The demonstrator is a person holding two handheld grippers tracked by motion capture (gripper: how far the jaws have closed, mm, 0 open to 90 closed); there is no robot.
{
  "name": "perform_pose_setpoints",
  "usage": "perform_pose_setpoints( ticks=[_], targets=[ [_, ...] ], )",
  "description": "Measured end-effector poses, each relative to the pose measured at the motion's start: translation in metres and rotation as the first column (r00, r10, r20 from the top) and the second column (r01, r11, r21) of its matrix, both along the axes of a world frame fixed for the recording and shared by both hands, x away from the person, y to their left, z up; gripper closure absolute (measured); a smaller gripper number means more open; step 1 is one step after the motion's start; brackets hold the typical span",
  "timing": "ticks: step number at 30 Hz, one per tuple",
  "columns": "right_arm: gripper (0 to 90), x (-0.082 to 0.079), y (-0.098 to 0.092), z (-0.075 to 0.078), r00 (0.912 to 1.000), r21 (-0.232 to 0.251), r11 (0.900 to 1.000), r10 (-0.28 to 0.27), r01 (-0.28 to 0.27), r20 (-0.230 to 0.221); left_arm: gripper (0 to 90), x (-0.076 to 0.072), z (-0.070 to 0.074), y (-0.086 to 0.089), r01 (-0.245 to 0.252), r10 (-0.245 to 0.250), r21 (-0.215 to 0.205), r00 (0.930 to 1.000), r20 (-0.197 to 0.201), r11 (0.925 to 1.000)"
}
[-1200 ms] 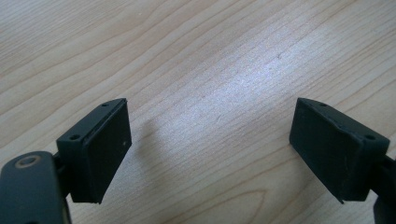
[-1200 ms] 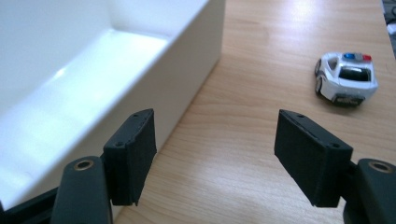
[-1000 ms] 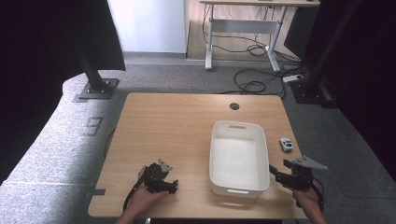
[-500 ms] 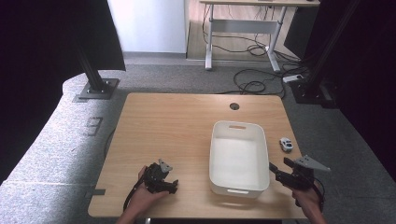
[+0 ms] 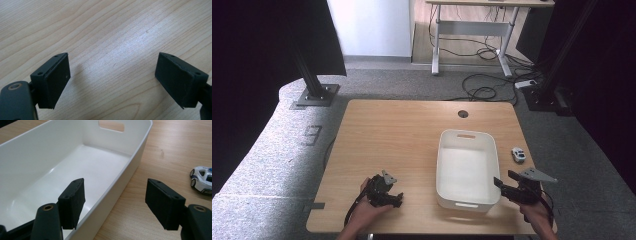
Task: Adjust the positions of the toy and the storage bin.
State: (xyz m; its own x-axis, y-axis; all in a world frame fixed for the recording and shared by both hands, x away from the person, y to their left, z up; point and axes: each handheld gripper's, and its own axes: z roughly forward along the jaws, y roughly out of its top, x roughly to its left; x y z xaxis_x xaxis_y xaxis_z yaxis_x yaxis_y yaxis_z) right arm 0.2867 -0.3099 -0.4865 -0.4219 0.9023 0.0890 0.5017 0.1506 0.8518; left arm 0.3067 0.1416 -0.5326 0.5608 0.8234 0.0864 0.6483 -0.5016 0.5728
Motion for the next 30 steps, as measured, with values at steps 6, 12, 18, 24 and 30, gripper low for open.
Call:
perform_pose_setpoints(
  ticks=[6, 12, 18, 24, 30],
  targets=[
    [33.6, 0.001, 0.006, -0.005, 0.9996, -0.018, 1.000, 0.017, -0.018, -0.024, 13.4, 0.000, 0.000, 0.000, 0.001, -0.001, 0.001, 1.0000, 0.001, 1.0000],
    [34.5, 0.002, 0.014, -0.010, 0.9982, -0.038, 0.999, 0.023, -0.025, -0.056, 13.4, -0.001, 0.000, 0.000, 0.003, -0.003, -0.001, 1.0000, 0.001, 1.0000],
    [34.7, 0.004, 0.016, -0.014, 0.9980, -0.053, 0.998, 0.017, -0.020, -0.061, 13.4, 0.000, 0.000, 0.000, 0.005, -0.005, -0.003, 1.0000, -0.001, 1.0000],
    [34.8, 0.005, 0.019, -0.016, 0.9981, -0.054, 0.998, 0.009, -0.012, -0.062, 13.4, -0.001, 0.000, -0.001, 0.003, -0.003, -0.006, 1.0000, 0.000, 1.0000],
    [39.1, 0.007, 0.019, -0.017, 0.9968, -0.035, 0.999, -0.013, 0.010, -0.079, 13.3, 0.000, 0.000, -0.001, 0.005, -0.005, -0.006, 1.0000, -0.002, 1.0000]
  ],
)
